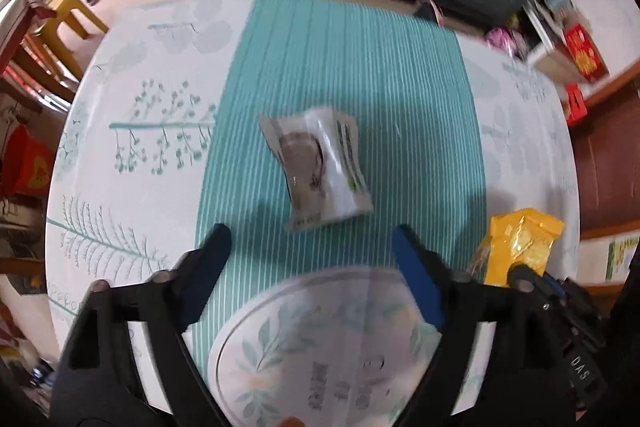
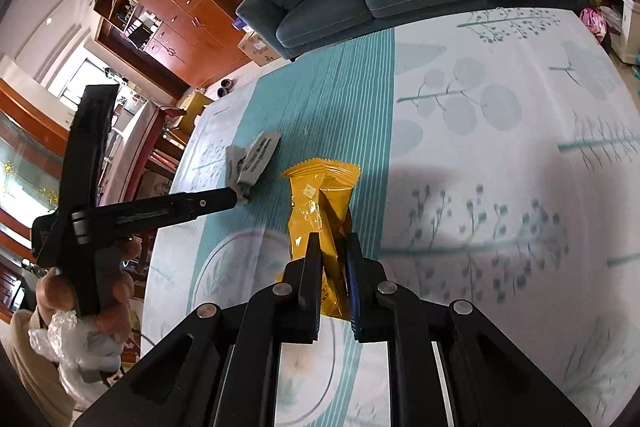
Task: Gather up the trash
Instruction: 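Grasp the white wrapper with the left tool while the right tool holds the chip bag, then carry the white wrapper and yellow chip bag over the black bin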
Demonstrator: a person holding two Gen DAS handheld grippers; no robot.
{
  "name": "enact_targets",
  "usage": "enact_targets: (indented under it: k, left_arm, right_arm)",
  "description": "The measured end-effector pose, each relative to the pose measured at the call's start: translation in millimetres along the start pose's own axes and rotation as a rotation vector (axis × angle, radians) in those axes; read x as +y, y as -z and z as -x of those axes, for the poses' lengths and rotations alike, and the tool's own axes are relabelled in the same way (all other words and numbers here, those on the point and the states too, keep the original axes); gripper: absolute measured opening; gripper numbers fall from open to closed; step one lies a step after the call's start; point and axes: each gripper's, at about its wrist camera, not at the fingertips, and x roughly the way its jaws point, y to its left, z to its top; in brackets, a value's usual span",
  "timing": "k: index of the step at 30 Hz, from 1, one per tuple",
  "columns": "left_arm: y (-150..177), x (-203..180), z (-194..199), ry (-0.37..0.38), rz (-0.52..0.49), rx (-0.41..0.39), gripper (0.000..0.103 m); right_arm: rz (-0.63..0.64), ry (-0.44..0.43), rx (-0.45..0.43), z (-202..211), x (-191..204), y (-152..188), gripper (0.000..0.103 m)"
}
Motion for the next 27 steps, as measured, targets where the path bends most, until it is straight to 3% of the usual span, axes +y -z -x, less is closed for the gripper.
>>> enact_targets:
  k: [3,9,11,13,14,18,27]
  left_arm:
    - [-9.8,1.0,-8.9,0.009,0.044,0.016,0.081]
    - [-24.5,3.0,-35.1,-0.078,0.097,0.032,0.080]
    - [-26.7,5.9,-42.3,-0.081,0.134,0.037,0.069]
    - [-26.4,7.2,-44.6,-0.110,0.154,0.031,0.043]
    - [-26.2,6.8,-43.9,-0.111,0.155,0.023,0.040]
    - [-23.3,4.7,-35.1,-0.105,0.141,-0.003,0.008]
    - [13.6,-6.9,31.2,-0.087,0.050,-0.103,0.007]
  right_arm:
    - [0.002,0.007,-0.006,-7.7,-2.7,-13.5,0.011]
    - [0.003,0.010,-0.013,-20.9,-7.8,-35.7,0.011]
    - [0.002,0.008,-0.012,-23.6,-8.7,-39.9,0.011]
    - [0.001,0.008,-0.012,-23.9,-10.0,-38.6,0.011]
    - [0.000,0.006,-0.009,-24.2,-10.9,-38.0,0.011]
    - [-0.011,0.006,-0.004,-22.0,-15.1,-33.5,0.011]
    - [-0.025,-0.011,-0.043,14.0,-0.1,-12.7,0.011]
